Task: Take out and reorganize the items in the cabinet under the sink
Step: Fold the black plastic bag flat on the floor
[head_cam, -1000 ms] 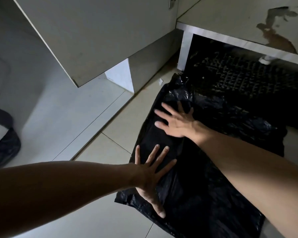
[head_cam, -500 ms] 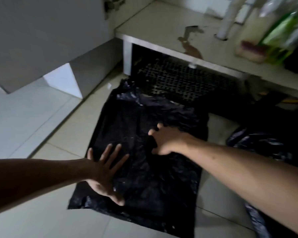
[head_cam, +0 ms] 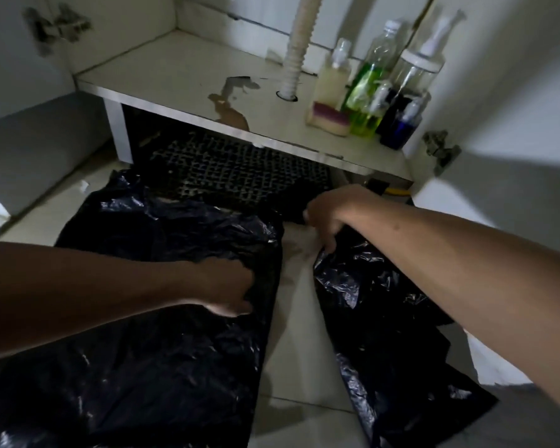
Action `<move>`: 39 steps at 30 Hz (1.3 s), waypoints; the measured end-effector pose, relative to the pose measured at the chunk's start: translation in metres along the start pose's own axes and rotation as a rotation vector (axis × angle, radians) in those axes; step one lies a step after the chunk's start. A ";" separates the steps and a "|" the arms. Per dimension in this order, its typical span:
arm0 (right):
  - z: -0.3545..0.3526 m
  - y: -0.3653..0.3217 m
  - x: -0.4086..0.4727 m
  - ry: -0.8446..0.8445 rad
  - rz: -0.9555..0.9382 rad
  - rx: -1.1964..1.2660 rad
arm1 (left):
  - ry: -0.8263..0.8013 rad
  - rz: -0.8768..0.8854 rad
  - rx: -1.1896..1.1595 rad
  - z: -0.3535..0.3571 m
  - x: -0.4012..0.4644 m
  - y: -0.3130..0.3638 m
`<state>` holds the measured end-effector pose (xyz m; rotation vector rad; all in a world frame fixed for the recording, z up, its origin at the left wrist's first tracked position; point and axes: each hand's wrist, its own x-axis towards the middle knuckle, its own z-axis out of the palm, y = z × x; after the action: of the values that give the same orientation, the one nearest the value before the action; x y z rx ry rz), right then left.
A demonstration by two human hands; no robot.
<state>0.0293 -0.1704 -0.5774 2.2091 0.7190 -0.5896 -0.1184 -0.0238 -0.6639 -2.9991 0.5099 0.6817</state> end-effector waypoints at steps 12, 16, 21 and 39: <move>0.037 0.098 -0.041 0.013 -0.190 1.572 | 0.258 0.099 -1.226 -0.064 0.111 0.073; 0.029 0.112 -0.051 -0.026 -0.218 1.767 | 0.256 0.135 -1.437 -0.090 0.096 0.055; 0.023 0.099 -0.064 -0.128 -0.155 1.112 | 0.302 0.093 -1.289 -0.089 0.062 0.025; -0.022 0.093 -0.087 0.020 0.138 0.914 | 0.482 -0.006 -0.344 -0.102 0.011 -0.071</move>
<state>0.0298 -0.2354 -0.4656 3.0629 0.3084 -0.9536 -0.0438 0.0308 -0.5796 -3.4969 0.4285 0.0307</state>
